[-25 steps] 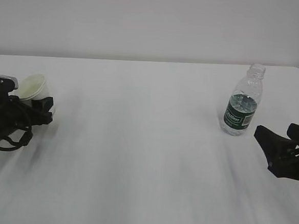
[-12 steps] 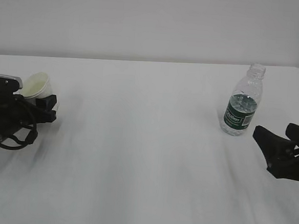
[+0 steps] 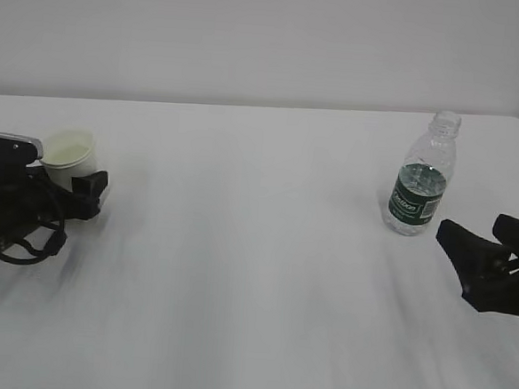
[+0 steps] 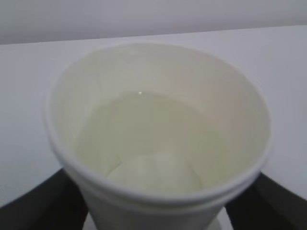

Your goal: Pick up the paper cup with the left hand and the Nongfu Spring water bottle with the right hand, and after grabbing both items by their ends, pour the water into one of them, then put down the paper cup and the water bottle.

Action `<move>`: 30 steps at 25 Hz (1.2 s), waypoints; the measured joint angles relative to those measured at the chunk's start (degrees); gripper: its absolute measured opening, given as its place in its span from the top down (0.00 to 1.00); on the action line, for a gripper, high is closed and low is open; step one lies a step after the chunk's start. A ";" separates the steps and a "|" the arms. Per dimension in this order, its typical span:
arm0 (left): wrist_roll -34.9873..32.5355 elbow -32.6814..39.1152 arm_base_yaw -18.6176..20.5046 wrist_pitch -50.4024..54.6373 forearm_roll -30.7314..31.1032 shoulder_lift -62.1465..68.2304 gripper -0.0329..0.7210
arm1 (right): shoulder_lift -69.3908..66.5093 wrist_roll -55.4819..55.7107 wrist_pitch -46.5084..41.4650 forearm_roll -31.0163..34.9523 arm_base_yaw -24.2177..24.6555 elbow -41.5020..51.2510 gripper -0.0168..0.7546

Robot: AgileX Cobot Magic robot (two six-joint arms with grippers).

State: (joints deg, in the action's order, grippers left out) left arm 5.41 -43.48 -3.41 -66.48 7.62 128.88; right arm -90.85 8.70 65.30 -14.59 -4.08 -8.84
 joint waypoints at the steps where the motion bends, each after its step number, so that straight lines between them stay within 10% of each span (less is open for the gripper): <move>1: 0.00 0.00 0.00 0.00 0.07 0.00 0.17 | 0.00 0.00 0.00 0.00 0.00 0.00 0.22; 30: 0.00 18.70 0.00 0.24 -0.26 -11.82 0.17 | 0.00 2.33 0.09 -4.39 0.00 0.00 0.22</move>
State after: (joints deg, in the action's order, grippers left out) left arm 5.41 -24.78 -3.41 -66.24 7.37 117.06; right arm -90.85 11.03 65.39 -18.98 -4.08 -8.84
